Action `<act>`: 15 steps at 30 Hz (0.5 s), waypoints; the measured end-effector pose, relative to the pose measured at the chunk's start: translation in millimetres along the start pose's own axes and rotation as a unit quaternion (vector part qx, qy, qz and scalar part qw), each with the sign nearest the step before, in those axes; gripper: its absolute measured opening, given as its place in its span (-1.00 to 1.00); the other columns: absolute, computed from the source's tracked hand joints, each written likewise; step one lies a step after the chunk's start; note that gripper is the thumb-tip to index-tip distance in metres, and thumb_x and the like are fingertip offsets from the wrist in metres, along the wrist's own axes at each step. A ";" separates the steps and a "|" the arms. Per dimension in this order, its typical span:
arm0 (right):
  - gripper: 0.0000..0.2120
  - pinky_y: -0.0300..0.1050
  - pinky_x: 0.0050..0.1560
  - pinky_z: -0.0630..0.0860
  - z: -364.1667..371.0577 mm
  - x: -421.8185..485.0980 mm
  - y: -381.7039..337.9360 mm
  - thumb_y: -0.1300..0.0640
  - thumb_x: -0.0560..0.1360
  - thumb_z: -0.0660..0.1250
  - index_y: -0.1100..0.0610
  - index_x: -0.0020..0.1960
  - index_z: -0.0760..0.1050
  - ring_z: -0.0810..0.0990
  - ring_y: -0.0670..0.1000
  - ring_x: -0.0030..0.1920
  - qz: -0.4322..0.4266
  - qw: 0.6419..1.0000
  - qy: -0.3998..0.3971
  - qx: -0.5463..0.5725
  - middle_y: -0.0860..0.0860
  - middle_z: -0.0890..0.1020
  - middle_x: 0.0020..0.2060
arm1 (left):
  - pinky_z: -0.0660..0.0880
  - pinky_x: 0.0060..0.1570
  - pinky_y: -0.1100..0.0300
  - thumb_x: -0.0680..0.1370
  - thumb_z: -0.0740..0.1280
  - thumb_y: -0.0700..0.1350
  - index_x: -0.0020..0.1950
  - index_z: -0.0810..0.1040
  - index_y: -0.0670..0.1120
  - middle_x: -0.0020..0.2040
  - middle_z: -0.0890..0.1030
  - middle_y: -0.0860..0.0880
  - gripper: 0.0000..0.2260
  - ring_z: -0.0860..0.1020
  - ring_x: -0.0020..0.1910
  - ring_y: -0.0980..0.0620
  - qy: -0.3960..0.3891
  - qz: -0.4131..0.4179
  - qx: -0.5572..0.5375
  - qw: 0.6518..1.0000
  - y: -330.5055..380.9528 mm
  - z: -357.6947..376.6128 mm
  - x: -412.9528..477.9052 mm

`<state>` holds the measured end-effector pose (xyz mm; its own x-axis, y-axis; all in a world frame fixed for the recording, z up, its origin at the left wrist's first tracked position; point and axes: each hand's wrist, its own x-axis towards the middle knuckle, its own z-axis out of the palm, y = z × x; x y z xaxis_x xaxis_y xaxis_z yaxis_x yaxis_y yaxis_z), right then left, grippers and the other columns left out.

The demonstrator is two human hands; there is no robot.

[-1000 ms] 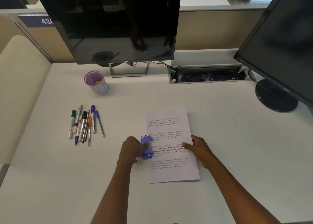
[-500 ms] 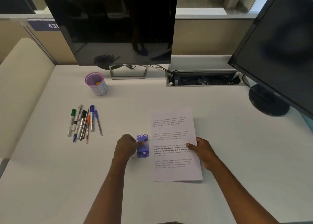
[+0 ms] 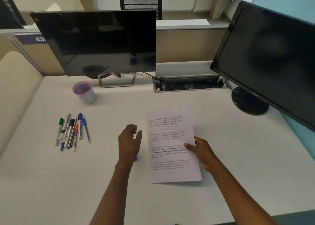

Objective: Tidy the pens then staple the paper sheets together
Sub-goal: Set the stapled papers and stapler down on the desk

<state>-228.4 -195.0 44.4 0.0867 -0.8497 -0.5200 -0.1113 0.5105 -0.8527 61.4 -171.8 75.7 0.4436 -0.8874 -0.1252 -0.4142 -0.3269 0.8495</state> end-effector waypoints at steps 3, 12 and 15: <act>-0.72 0.02 0.01 0.70 -8.5 -3.7 -5.4 0.19 0.55 0.47 0.05 0.25 0.62 0.76 0.06 0.02 -0.011 1.000 -0.002 0.005 0.00 0.76 0.07 | 0.42 -0.07 0.49 0.63 0.45 -0.08 0.38 0.57 -0.13 0.24 0.66 0.00 -0.66 0.62 0.09 0.08 -0.057 -0.025 -0.034 0.997 12.1 16.9 -6.6; -0.74 -0.03 -0.01 0.70 -28.0 -12.8 -26.2 0.15 0.54 0.48 0.04 0.22 0.64 0.76 0.05 0.03 -0.042 0.999 -0.001 0.019 -0.01 0.76 0.06 | 0.69 0.12 -0.03 0.67 0.40 -0.16 0.25 0.68 -0.14 0.15 0.77 -0.03 -0.82 0.74 0.12 -0.10 -0.188 -0.123 -0.219 0.950 26.5 45.8 -15.7; -0.73 0.05 0.05 0.69 -31.8 -14.9 -36.3 0.15 0.53 0.49 0.06 0.22 0.64 0.75 0.08 0.04 -0.058 0.998 -0.001 0.025 0.02 0.76 0.07 | 0.71 0.07 -0.05 0.64 0.43 -0.21 0.19 0.71 -0.13 0.07 0.79 -0.04 -0.85 0.76 0.07 -0.16 -0.179 -0.110 -0.246 0.946 36.3 45.2 -15.3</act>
<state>-257.1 -205.1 84.7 0.0989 -0.9030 -0.4181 -0.0500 0.4152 -0.9084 3.6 -184.8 85.3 0.1422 -0.8978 -0.4168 0.1154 -0.4032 0.9078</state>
